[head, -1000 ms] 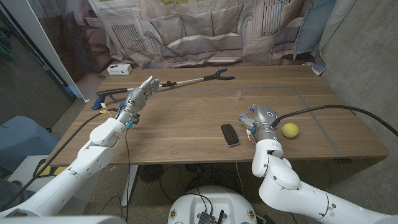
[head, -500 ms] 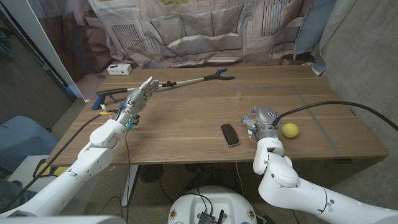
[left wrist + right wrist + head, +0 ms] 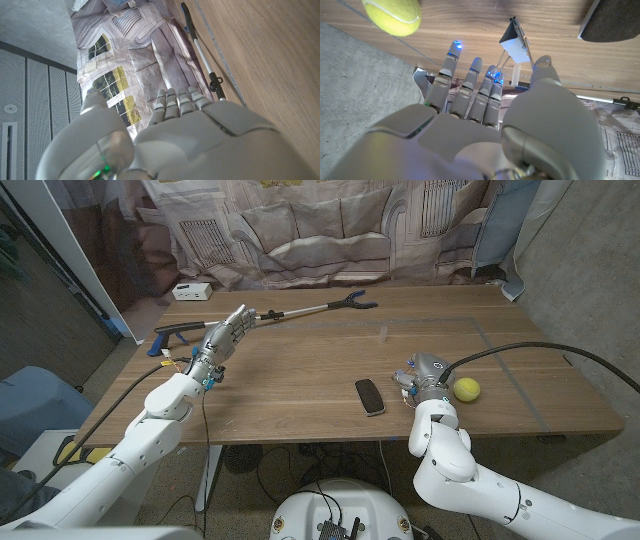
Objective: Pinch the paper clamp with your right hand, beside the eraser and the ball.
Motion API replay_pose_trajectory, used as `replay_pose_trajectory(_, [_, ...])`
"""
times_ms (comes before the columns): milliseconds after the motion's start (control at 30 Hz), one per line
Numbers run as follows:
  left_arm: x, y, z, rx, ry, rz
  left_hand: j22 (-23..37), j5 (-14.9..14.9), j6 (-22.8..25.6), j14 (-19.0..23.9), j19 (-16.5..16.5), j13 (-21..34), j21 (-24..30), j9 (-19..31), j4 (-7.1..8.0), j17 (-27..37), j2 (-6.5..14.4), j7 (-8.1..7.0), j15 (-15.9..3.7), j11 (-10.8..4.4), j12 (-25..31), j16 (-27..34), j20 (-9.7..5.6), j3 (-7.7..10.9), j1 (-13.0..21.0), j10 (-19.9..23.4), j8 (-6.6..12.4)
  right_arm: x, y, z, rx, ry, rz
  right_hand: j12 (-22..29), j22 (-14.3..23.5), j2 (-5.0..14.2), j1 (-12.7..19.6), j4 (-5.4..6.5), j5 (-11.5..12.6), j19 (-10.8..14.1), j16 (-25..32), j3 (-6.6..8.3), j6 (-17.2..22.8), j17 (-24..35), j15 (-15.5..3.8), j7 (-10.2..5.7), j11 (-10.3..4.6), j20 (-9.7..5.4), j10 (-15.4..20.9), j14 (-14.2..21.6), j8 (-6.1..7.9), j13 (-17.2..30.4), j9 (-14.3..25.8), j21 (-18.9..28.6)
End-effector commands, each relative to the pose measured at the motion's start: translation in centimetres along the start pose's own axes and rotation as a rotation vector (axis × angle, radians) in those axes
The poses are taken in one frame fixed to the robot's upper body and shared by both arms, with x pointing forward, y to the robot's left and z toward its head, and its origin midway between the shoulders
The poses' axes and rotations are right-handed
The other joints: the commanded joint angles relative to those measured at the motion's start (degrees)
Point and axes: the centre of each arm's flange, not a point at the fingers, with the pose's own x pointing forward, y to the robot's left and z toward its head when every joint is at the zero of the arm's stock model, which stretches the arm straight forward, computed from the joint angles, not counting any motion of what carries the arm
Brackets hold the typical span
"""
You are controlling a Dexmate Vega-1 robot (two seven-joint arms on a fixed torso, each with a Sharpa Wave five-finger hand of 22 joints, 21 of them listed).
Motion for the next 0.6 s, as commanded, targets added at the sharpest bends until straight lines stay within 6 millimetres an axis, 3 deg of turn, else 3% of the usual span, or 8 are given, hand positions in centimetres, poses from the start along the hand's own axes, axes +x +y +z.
replay_pose_trajectory(33, [-0.41,-0.20,0.01,0.001,0.005,0.001,0.28,0.02,0.38,-0.05,-0.06,0.28,0.08,0.20,-0.22,0.17,-0.34,0.17,0.22,-0.28,-0.15,-0.05,0.28,0.40,0.09,0.08,-0.19,0.39,0.67,-0.39,-0.028,0.026,0.024,-0.31,0.29,-0.09,-0.43,-0.06,0.31,-0.27,-0.02,-0.19,-0.58,0.05,0.13,0.21,-0.13,0.38,-0.20,-0.38,0.26,-0.07,-0.04,-0.04])
replay_pose_trajectory(600, [-0.69,-0.60,-0.25,-0.003,0.006,-0.002,0.28,0.02,0.36,-0.07,-0.06,0.28,0.09,0.20,-0.25,0.17,-0.37,0.16,0.23,-0.19,-0.18,-0.06,0.22,0.52,0.04,0.01,-0.19,0.40,1.51,-0.47,-0.062,0.047,0.058,-2.55,0.31,-0.54,-2.02,0.17,0.58,-1.62,-0.99,-1.04,-4.68,-0.32,1.62,0.38,0.41,1.61,-3.41,-3.45,-0.30,-0.32,-0.10,-0.13])
